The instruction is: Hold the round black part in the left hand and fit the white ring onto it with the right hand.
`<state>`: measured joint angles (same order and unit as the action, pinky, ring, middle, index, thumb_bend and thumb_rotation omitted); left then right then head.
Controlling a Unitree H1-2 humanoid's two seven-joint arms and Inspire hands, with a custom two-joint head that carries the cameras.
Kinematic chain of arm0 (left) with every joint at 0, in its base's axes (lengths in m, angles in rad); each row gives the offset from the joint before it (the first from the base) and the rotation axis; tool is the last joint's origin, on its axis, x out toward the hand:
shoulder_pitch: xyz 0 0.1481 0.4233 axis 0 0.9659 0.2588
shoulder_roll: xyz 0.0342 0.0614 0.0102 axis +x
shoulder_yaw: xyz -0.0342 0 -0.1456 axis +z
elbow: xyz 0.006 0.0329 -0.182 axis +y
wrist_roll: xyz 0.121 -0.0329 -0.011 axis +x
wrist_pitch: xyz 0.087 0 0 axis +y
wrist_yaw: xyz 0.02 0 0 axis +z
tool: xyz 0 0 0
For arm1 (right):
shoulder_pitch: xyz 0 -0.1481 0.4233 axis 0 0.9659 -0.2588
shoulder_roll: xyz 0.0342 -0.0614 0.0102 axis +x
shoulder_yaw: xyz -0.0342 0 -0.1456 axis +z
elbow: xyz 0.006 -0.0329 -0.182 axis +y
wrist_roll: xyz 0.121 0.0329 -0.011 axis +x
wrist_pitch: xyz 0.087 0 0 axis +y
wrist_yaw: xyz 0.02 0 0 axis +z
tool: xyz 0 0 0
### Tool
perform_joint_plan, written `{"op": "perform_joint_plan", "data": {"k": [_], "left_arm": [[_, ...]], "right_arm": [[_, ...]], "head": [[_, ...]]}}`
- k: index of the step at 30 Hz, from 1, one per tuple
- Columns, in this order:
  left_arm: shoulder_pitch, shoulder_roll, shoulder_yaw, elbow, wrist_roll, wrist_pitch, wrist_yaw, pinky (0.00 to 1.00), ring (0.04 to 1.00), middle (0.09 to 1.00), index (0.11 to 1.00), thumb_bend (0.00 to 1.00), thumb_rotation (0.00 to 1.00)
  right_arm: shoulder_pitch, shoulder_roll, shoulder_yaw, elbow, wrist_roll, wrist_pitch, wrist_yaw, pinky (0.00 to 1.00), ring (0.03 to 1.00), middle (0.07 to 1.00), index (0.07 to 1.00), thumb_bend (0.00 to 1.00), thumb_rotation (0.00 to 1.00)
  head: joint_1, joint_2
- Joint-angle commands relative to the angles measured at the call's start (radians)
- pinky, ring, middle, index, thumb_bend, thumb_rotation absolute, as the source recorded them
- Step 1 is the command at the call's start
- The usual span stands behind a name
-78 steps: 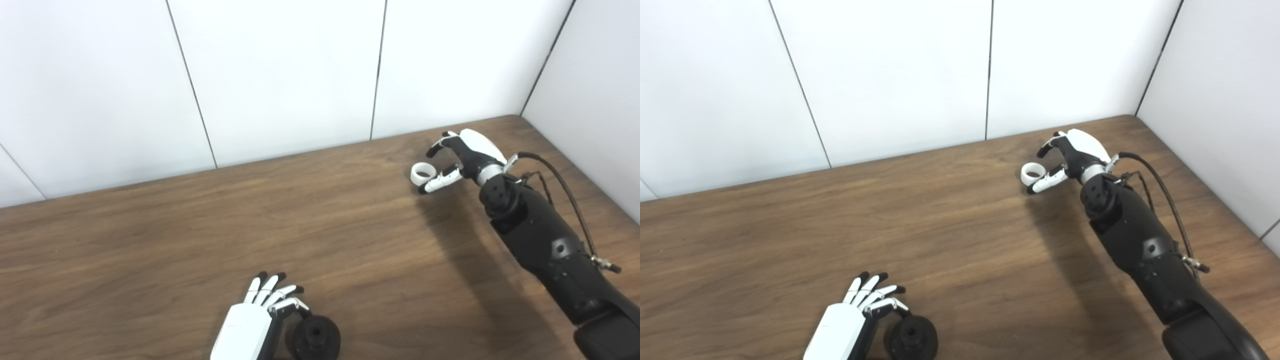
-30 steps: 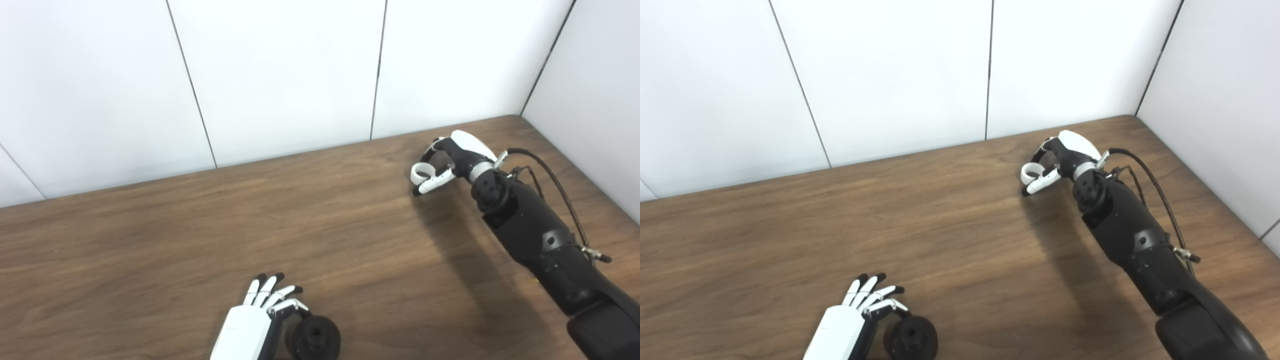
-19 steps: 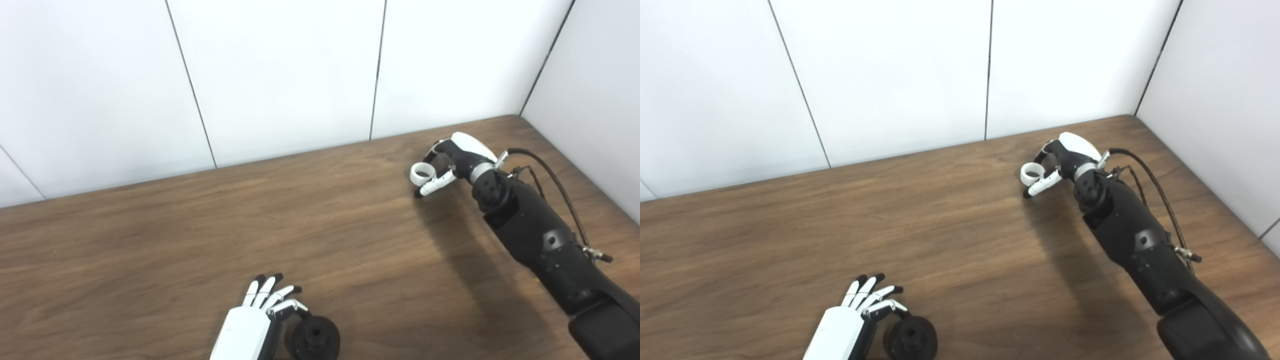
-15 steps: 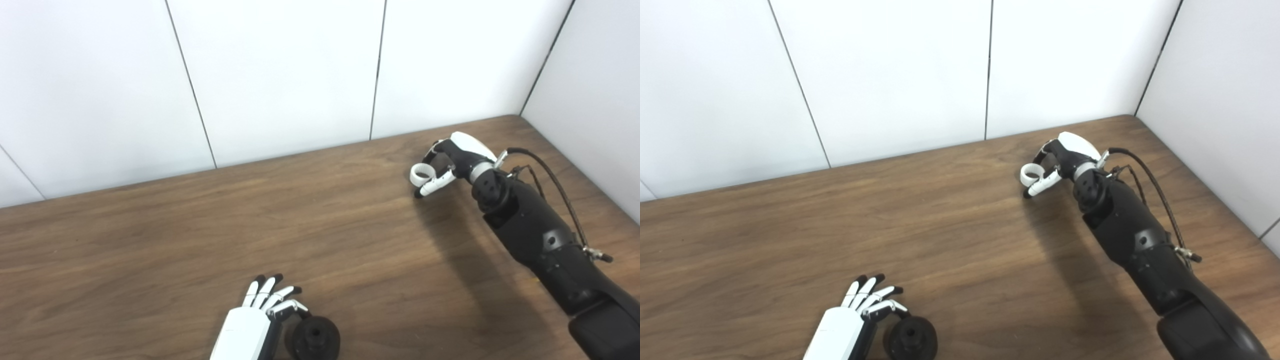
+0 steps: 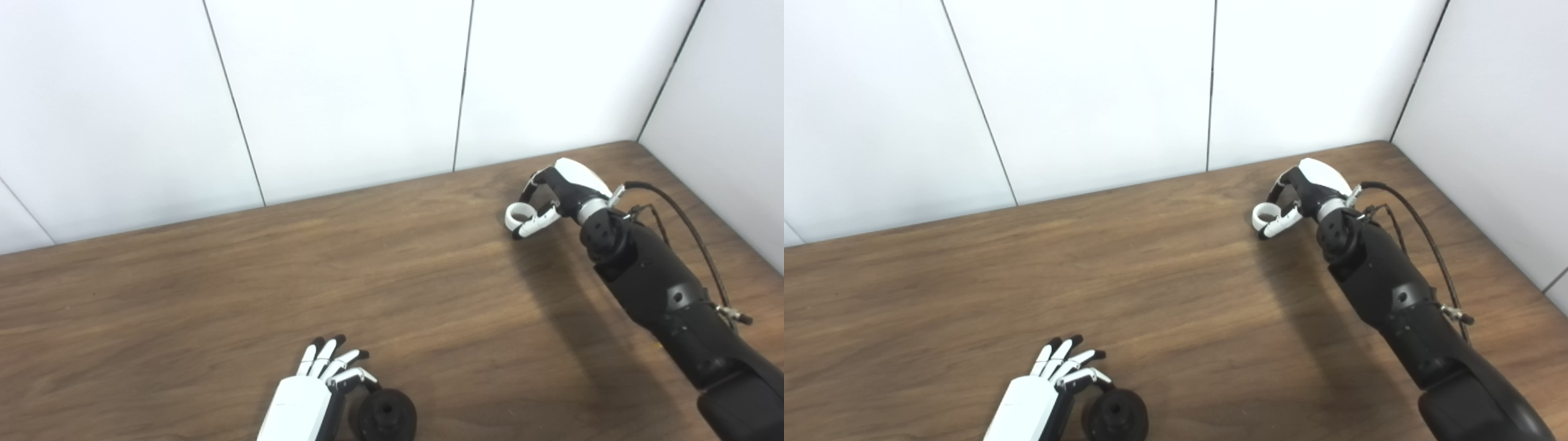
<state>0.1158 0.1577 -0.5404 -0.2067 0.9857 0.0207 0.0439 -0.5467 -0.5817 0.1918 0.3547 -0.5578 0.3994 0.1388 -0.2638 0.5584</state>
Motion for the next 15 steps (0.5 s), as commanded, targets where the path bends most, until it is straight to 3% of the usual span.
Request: {"op": "perform_joint_plan", "data": {"k": [1,9,15], "left_arm": [[0.045,0.032,-0.012,0.031,0.037,0.026,-0.061,1.0,0.955,0.831,0.482,0.53,0.06],[0.045,0.03,-0.013,0.03,0.042,0.024,-0.058,1.0,0.954,0.829,0.482,0.53,0.06],[0.047,0.023,-0.018,0.018,0.049,0.035,-0.076,1.0,0.949,0.828,0.483,0.53,0.06]], "right_arm": [[-0.038,-0.023,-0.011,-0.023,-0.014,-0.031,-0.03,0.99,0.991,0.874,0.486,0.52,0.13],[-0.033,-0.032,-0.007,-0.058,-0.015,-0.024,0.0,0.99,0.989,0.876,0.487,0.52,0.13],[-0.005,-0.062,0.037,-0.256,-0.033,0.008,0.133,0.99,0.983,0.871,0.487,0.52,0.14]], "head": [[0.0,0.0],[0.008,0.014],[0.03,0.039]]}}
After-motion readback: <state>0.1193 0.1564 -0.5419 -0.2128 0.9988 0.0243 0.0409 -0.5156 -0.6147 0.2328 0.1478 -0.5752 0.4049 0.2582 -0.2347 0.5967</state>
